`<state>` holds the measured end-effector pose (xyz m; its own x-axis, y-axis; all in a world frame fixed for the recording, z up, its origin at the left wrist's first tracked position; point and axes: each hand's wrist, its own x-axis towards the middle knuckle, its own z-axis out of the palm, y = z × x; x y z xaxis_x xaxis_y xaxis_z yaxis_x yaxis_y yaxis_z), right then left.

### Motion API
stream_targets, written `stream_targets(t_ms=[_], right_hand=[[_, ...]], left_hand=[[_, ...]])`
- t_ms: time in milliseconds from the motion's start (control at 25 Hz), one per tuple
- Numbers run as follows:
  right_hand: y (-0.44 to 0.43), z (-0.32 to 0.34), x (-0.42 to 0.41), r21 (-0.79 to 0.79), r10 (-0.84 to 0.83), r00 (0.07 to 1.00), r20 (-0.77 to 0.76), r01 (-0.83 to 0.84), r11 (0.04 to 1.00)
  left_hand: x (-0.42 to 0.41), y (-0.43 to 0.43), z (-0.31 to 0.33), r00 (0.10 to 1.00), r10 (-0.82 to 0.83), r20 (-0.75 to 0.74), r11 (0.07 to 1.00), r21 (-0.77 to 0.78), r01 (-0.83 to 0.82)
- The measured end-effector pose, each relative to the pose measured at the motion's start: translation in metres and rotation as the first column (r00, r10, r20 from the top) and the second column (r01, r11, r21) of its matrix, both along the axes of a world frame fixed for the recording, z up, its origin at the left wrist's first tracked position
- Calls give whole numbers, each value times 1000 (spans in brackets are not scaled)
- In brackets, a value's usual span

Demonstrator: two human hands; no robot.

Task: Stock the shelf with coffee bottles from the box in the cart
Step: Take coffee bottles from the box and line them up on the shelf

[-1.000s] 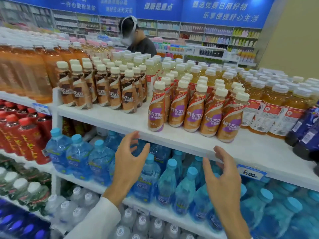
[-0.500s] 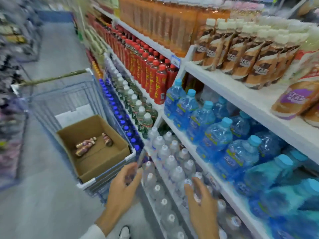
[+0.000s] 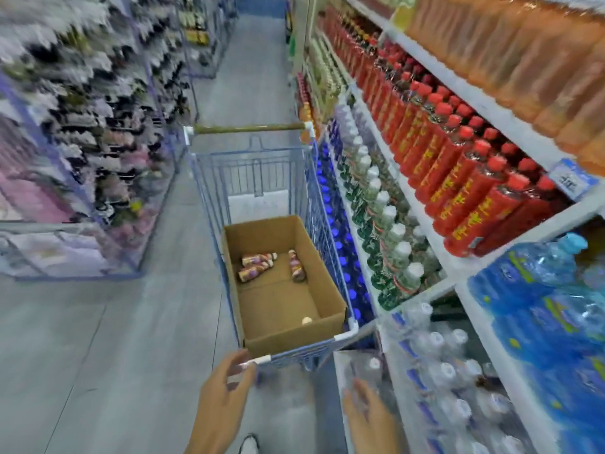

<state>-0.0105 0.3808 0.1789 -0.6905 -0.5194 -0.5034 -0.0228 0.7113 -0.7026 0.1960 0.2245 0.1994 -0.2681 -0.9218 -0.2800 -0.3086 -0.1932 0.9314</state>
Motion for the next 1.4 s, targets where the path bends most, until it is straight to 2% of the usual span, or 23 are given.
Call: stream_targets(t_ms=[40,120,360,520,680,800,920,1000,1120,1200,1400], right_hand=[[-20,6,0,-56,-48,999,-4,48,997],[-61,16,5,-79,-33,999,-33,30,996],[-150,24,-16,12,130,991,10,-130,991],[-211,9,-46,12,195,980,40,-196,981],[-273,-6,-85,61,134,984,120,-142,988],[-314,-26,-106,84,143,970,196,-162,983],[-349,-59,-127,76,118,978,170,-133,988],[-378,-90,-142,64,114,985,130,-123,990],[-407,-143,-159,76,92,987,135,-103,992],[-417,-173,-169,91,55,988,141,-68,994],[-429,-224,-184,101,7,992,130,-20,995]], left_hand=[[1,-12,0,1000,-2,5,1000,18,2],[1,-37,3,1000,0,12,1000,25,0],[-15,-105,-2,998,22,55,999,42,-24],[-47,-145,-19,994,39,102,995,85,-47],[-96,-194,-41,979,41,198,994,88,-59],[-134,-252,-65,959,0,282,996,89,-26],[-171,-314,-100,934,-32,355,998,59,12],[-191,-356,-147,895,-51,443,998,60,27],[-205,-398,-235,809,-114,577,986,168,20],[-213,-411,-292,726,-204,657,967,251,44],[-219,-442,-388,498,-304,812,951,226,212]])
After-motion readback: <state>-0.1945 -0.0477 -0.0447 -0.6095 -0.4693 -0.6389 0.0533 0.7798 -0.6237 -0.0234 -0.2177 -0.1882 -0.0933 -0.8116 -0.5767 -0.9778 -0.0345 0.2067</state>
